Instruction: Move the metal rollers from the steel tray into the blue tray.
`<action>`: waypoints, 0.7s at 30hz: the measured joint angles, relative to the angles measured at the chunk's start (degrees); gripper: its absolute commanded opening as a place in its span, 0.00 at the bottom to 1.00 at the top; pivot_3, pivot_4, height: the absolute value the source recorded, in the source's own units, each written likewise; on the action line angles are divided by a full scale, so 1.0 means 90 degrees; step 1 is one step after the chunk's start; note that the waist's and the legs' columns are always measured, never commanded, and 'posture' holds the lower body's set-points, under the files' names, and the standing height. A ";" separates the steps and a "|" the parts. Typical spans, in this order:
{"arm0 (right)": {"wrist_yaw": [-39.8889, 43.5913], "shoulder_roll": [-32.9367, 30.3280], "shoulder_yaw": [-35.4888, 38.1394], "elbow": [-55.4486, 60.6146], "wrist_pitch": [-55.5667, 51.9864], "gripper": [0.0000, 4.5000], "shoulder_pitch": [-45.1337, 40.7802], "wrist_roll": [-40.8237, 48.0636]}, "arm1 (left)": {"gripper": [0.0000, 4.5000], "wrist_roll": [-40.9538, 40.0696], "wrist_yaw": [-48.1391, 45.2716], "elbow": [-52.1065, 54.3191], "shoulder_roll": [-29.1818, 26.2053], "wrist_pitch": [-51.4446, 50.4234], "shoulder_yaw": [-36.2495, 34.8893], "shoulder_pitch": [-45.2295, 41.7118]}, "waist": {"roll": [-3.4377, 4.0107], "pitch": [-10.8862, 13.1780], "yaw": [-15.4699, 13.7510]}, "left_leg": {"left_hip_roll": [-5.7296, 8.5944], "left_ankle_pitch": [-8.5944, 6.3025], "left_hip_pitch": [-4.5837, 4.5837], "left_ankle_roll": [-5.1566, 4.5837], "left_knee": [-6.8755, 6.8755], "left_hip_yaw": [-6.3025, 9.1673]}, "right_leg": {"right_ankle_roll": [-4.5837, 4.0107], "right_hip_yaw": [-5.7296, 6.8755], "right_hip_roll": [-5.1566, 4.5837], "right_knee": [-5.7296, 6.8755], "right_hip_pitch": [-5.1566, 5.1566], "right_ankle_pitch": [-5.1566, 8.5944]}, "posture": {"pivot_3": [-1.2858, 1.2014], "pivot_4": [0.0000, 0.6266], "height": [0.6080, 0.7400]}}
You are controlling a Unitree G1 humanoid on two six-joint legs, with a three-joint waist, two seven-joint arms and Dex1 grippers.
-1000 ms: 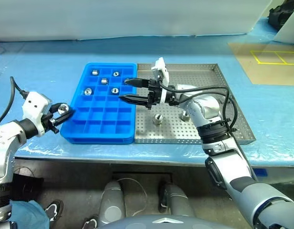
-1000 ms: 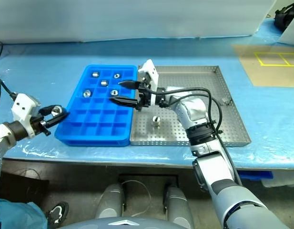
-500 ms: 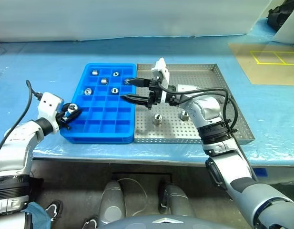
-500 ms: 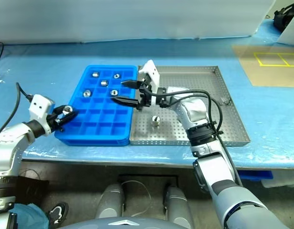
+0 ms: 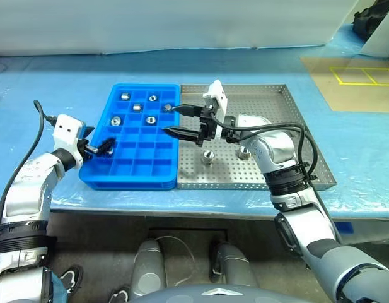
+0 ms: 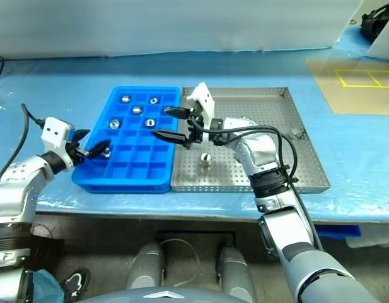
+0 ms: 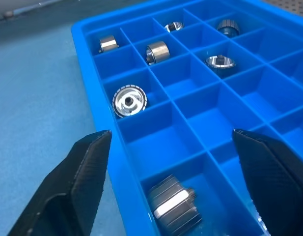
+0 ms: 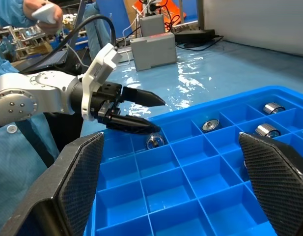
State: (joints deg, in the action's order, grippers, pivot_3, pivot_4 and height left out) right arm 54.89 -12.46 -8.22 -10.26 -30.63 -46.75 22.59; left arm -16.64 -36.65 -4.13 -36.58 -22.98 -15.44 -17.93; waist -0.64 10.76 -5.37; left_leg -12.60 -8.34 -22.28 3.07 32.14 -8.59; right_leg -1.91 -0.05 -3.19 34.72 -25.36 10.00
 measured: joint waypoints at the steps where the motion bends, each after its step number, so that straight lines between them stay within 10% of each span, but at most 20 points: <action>1: -0.0013 -0.0006 0.0001 0.0002 0.0000 1.00 0.0003 0.0000 | 0.89 -0.0003 0.0004 -0.0006 0.0003 -0.0001 0.0012 -0.0121 | 0.0000 0.0000 -0.0001 | 0.0000 0.0000 0.0000 0.0000 0.0001 0.0000 | 0.0002 0.0000 0.0000 0.0000 0.0001 0.0001 | 0.51 0.24 1.00; 11: -0.0263 -0.0322 0.0293 0.0298 -0.0120 1.00 0.0070 0.0062 | 0.89 -0.0730 -0.1500 0.0189 0.0464 -0.0329 0.1285 -0.2504 | 0.0000 -0.0003 0.0101 | 0.0010 0.0012 0.0002 0.0019 0.0015 -0.0014 | -0.0019 -0.0010 -0.0010 0.0003 0.0010 -0.0012 | 0.44 0.24 1.00; 21: -0.0397 -0.1479 0.0861 0.1534 -0.0670 1.00 0.1280 0.0280 | 0.89 0.0367 -0.3250 -0.2856 0.1287 0.0916 0.3093 -0.3681 | 0.0000 -0.0003 0.0482 | 0.0004 0.0013 -0.0002 0.0016 0.0016 -0.0016 | -0.0019 -0.0021 0.0010 -0.0012 0.0012 -0.0012 | 0.35 0.24 1.00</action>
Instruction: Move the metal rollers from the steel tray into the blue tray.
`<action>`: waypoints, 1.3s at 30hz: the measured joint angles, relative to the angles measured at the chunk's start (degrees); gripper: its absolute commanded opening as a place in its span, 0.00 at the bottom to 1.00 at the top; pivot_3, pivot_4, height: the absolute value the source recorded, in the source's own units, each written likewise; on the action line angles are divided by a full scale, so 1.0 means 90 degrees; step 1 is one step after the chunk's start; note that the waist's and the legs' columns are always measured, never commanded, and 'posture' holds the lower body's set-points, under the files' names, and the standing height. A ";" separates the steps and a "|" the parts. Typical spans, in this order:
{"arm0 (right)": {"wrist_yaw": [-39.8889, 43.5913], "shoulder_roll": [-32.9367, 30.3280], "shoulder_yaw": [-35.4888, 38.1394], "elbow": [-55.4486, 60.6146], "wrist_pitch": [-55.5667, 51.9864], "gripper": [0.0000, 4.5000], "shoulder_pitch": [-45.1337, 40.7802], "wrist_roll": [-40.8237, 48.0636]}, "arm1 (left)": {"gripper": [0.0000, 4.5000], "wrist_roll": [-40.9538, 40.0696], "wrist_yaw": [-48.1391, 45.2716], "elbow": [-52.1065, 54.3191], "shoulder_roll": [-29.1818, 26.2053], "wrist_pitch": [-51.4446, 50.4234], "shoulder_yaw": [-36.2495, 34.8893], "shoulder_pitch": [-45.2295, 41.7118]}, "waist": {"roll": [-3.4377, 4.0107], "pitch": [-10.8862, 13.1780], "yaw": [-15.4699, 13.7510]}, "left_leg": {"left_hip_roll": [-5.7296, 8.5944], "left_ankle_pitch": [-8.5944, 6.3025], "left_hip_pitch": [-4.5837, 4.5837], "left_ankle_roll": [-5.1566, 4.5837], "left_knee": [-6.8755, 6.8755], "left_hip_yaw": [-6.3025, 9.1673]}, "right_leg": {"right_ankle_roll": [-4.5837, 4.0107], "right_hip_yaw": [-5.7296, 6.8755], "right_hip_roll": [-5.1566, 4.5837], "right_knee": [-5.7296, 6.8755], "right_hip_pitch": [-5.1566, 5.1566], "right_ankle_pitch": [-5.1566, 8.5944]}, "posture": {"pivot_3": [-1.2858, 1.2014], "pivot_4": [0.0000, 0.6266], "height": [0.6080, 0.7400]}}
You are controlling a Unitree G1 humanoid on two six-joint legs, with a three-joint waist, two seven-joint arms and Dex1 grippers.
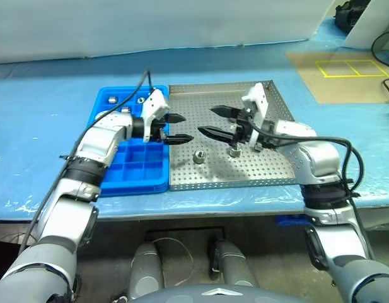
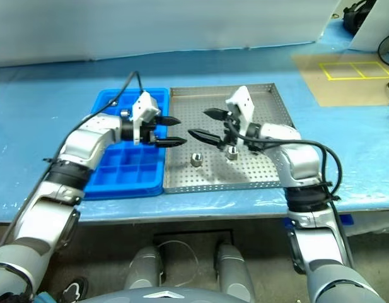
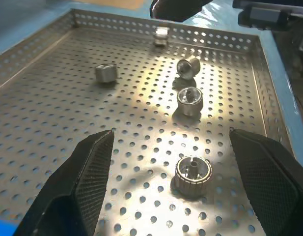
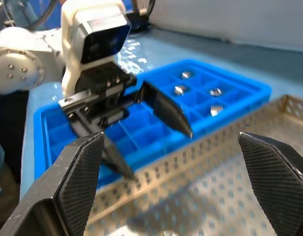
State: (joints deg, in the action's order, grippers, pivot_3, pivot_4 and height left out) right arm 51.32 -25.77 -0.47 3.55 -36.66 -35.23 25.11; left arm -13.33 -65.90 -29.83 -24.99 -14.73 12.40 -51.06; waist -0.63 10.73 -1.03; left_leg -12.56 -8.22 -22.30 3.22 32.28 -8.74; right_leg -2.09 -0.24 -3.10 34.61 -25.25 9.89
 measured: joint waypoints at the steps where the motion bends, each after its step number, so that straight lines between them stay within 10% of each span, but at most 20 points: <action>1: -0.0086 -0.0045 0.0058 0.0114 -0.0062 1.00 0.0108 0.0009 | 0.89 0.0152 -0.0016 -0.0329 0.0082 0.0250 0.0075 -0.0096 | 0.0000 0.0000 0.0024 | 0.0001 -0.0001 0.0002 -0.0002 0.0003 0.0000 | 0.0001 -0.0001 0.0000 -0.0001 0.0004 0.0000 | 0.34 0.24 1.00; 13: -0.1259 -0.0148 0.0511 0.1648 -0.0592 1.00 0.1247 0.0327 | 0.89 0.1334 -0.0168 -0.3088 0.1051 0.1455 0.0357 -0.0921 | -0.0002 -0.0001 0.0309 | 0.0001 -0.0026 0.0011 -0.0044 0.0028 -0.0004 | 0.0020 -0.0010 0.0002 -0.0012 0.0023 0.0010 | 0.28 0.24 1.00; 36: -0.2136 -0.0060 0.0541 0.1963 -0.0506 1.00 0.1618 0.0360 | 0.89 0.2551 -0.1166 -0.3516 0.1091 0.1489 0.0757 -0.1197 | 0.0046 -0.0046 0.0603 | 0.0024 -0.0059 0.0048 -0.0098 0.0026 -0.0005 | 0.0050 -0.0002 -0.0018 -0.0107 0.0113 0.0025 | 0.25 0.24 1.00; 39: -0.2187 -0.0059 0.0541 0.1964 -0.0506 1.00 0.1643 0.0361 | 0.76 0.2588 -0.1091 -0.3556 0.1111 0.1609 0.0750 -0.1179 | 0.0055 -0.0060 0.0634 | 0.0030 -0.0061 0.0047 -0.0101 0.0028 -0.0004 | 0.0051 -0.0002 -0.0022 -0.0111 0.0117 0.0026 | 0.25 0.24 1.00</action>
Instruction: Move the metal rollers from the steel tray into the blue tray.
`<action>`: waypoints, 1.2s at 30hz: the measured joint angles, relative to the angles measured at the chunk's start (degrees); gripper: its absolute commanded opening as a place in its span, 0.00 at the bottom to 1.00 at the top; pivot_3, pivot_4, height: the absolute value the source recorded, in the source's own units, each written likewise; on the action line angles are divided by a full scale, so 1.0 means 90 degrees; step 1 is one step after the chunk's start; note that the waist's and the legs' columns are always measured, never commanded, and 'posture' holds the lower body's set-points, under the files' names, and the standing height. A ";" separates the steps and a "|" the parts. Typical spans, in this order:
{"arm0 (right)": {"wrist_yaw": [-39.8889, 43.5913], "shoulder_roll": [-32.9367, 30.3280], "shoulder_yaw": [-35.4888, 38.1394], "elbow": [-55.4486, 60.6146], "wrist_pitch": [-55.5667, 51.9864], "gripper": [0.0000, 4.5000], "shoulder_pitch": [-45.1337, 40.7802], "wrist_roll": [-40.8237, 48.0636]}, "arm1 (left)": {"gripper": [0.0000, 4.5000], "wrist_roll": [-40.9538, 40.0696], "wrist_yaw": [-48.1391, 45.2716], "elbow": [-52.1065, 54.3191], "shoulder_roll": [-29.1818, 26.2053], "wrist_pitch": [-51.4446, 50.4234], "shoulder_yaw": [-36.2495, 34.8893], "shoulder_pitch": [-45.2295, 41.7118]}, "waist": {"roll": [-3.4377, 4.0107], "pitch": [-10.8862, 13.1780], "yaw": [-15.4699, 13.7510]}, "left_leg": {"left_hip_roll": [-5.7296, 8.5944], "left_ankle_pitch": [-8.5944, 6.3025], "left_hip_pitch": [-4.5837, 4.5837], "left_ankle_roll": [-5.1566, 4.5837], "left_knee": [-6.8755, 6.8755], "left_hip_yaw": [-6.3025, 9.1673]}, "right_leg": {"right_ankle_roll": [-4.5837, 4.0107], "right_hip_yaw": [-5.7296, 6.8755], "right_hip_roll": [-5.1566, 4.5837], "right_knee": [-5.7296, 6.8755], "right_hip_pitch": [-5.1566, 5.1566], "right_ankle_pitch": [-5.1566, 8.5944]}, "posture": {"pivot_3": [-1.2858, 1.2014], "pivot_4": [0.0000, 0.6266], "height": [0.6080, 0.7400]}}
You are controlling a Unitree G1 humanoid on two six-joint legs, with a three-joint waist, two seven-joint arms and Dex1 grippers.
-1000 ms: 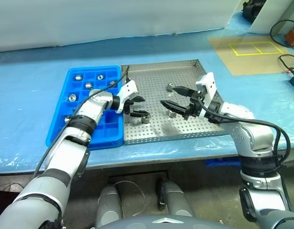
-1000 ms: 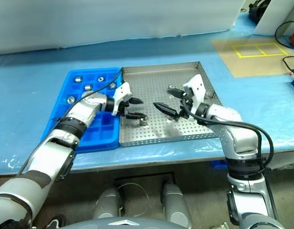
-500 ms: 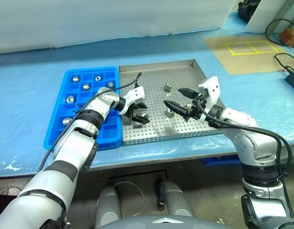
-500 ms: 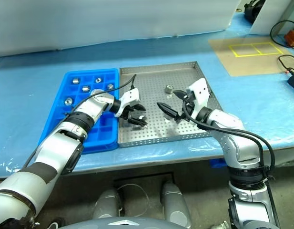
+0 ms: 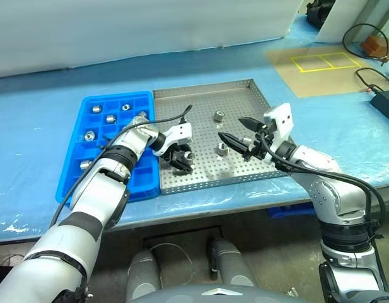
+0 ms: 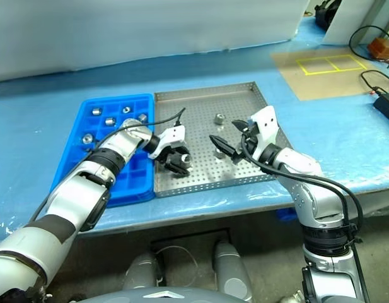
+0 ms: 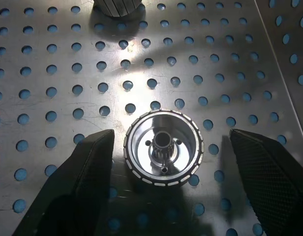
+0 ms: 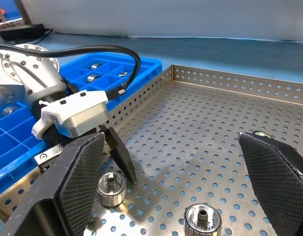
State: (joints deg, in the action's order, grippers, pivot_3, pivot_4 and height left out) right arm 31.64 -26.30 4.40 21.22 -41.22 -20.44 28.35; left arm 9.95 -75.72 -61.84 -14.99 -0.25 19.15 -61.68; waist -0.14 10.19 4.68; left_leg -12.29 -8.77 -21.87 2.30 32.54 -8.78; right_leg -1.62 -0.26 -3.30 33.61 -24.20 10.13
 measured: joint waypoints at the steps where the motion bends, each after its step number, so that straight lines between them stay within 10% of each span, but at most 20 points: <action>1: -0.0019 0.0000 0.0000 0.0000 0.0000 1.00 0.0001 0.0000 | 0.71 0.0010 0.0003 -0.0025 -0.0001 0.0000 -0.0004 0.0000 | 0.0003 -0.0006 0.0016 | 0.0002 -0.0001 0.0000 -0.0001 0.0000 0.0000 | 0.0000 -0.0001 -0.0001 -0.0003 0.0001 0.0000 | 0.25 0.24 1.00; 8: -0.0057 -0.0002 0.0000 0.0000 0.0026 1.00 0.0001 0.0009 | 0.38 0.0030 0.0062 -0.0101 0.0023 -0.0040 -0.0112 0.0003 | 0.0022 -0.0028 0.0098 | 0.0021 -0.0010 -0.0009 -0.0018 0.0005 0.0003 | 0.0003 0.0002 -0.0016 -0.0038 0.0011 0.0002 | 0.26 0.24 1.00; 22: -0.0016 0.0189 -0.0076 -0.0363 0.0265 1.00 -0.0406 0.0005 | 0.38 -0.0712 -0.0008 0.1040 -0.0178 -0.0601 -0.0835 0.0569 | 0.0023 -0.0030 0.0119 | 0.0027 -0.0022 -0.0051 -0.0038 -0.0031 0.0002 | -0.0037 0.0016 -0.0029 -0.0059 -0.0023 -0.0022 | 0.31 0.24 1.00; 36: 0.1193 0.0898 -0.1098 -0.2139 0.0957 1.00 -0.1810 -0.0182 | 0.38 -0.2351 0.1187 0.5716 -0.2255 -0.2420 -0.2923 0.3008 | 0.0020 -0.0015 -0.0291 | -0.0047 0.0000 -0.0082 0.0018 -0.0047 -0.0013 | -0.0047 0.0035 0.0012 0.0004 -0.0103 -0.0019 | 0.46 0.24 1.00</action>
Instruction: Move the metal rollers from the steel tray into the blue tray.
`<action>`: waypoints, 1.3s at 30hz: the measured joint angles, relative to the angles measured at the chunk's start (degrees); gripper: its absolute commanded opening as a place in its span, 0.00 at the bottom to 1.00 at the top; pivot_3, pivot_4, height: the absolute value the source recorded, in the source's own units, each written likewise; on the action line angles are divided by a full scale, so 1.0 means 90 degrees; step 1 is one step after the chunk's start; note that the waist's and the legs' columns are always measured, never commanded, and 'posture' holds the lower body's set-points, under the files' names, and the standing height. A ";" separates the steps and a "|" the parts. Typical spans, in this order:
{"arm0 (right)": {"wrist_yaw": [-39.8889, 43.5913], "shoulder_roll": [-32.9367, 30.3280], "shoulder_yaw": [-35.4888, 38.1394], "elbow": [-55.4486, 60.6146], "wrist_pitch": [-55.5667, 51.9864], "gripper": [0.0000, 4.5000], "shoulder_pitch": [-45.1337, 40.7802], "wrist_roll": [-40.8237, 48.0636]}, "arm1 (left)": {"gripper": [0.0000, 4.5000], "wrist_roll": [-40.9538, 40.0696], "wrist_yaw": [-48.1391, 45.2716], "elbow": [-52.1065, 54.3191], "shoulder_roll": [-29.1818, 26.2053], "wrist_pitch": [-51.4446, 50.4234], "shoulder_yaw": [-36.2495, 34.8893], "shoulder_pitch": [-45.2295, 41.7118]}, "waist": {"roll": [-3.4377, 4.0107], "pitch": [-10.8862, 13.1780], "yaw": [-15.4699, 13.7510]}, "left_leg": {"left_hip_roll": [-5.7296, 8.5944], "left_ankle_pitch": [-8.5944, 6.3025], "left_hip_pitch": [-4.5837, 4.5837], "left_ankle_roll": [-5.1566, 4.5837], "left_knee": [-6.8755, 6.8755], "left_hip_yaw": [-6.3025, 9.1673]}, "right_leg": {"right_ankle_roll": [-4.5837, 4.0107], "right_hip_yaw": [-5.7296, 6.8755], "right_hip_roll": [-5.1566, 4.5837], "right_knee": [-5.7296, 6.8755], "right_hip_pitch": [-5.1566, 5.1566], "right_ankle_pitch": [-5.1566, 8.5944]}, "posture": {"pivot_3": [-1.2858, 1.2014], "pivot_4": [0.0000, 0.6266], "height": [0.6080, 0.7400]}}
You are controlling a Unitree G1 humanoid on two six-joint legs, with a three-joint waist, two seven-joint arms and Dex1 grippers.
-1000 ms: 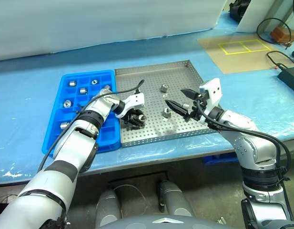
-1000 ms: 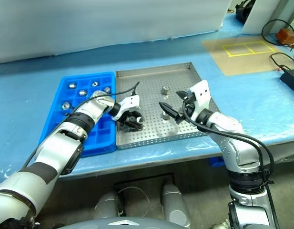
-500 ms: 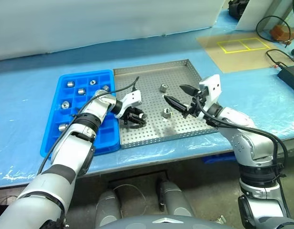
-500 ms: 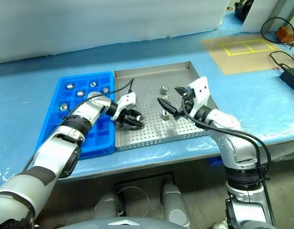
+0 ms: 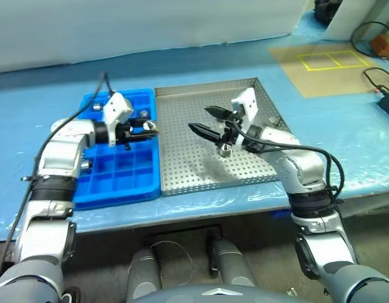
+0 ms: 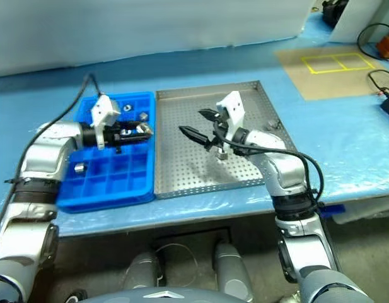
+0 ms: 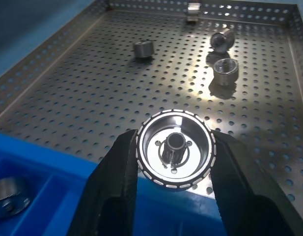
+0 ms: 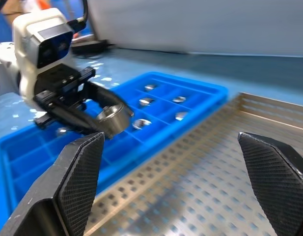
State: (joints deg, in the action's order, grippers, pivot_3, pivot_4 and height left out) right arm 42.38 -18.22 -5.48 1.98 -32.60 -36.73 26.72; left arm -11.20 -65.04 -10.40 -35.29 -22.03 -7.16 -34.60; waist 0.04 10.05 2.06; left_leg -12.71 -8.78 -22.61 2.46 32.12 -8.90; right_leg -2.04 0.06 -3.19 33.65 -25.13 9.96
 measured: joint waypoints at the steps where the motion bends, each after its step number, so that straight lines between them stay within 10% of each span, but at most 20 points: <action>1: 0.0129 0.0084 -0.0071 -0.0215 0.0060 1.00 -0.0130 -0.0029 | 0.38 -0.0033 0.0249 0.0281 -0.0138 -0.0047 -0.0247 0.0307 | 0.0000 0.0000 -0.0042 | -0.0001 0.0003 0.0006 0.0005 -0.0001 -0.0001 | 0.0000 -0.0001 0.0000 0.0004 0.0000 0.0000 | 0.47 0.24 1.00; 11: 0.0854 0.0428 -0.0323 -0.1010 0.0383 1.00 -0.0604 -0.0216 | 0.38 0.0051 0.2036 0.0446 -0.0104 0.0322 -0.0707 0.1417 | -0.0004 0.0002 -0.0547 | 0.0000 0.0013 0.0005 0.0022 -0.0001 0.0001 | 0.0001 0.0008 -0.0011 0.0019 0.0003 0.0001 | 0.50 0.24 1.00; 31: 0.0756 0.0159 -0.0208 -0.0506 0.0077 1.00 -0.0233 -0.0303 | 0.38 0.0333 0.2128 -0.1743 0.0169 0.1255 0.0140 0.0527 | -0.0009 0.0001 -0.0482 | -0.0001 0.0029 0.0009 0.0048 -0.0002 0.0001 | 0.0001 0.0004 -0.0006 0.0029 -0.0002 0.0000 | 0.45 0.24 1.00; 39: 0.0579 0.0156 -0.0161 -0.0388 0.0074 1.00 -0.0181 -0.0303 | 0.91 0.0388 0.2101 -0.2223 0.0167 0.1297 0.0213 0.0165 | -0.0010 0.0000 -0.0475 | -0.0001 0.0029 0.0025 0.0047 -0.0002 0.0000 | 0.0002 -0.0001 -0.0006 0.0040 0.0005 0.0000 | 0.44 0.24 1.00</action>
State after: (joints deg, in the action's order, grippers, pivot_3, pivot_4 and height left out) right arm 47.59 -16.81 -6.93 -1.52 -31.93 -38.35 23.99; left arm -7.71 -46.14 -30.40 -33.79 -10.36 -5.25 -33.12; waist -0.05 10.05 -2.22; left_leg -12.71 -8.52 -22.39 2.89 32.10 -8.90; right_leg -2.03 0.05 -3.24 34.01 -25.08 9.96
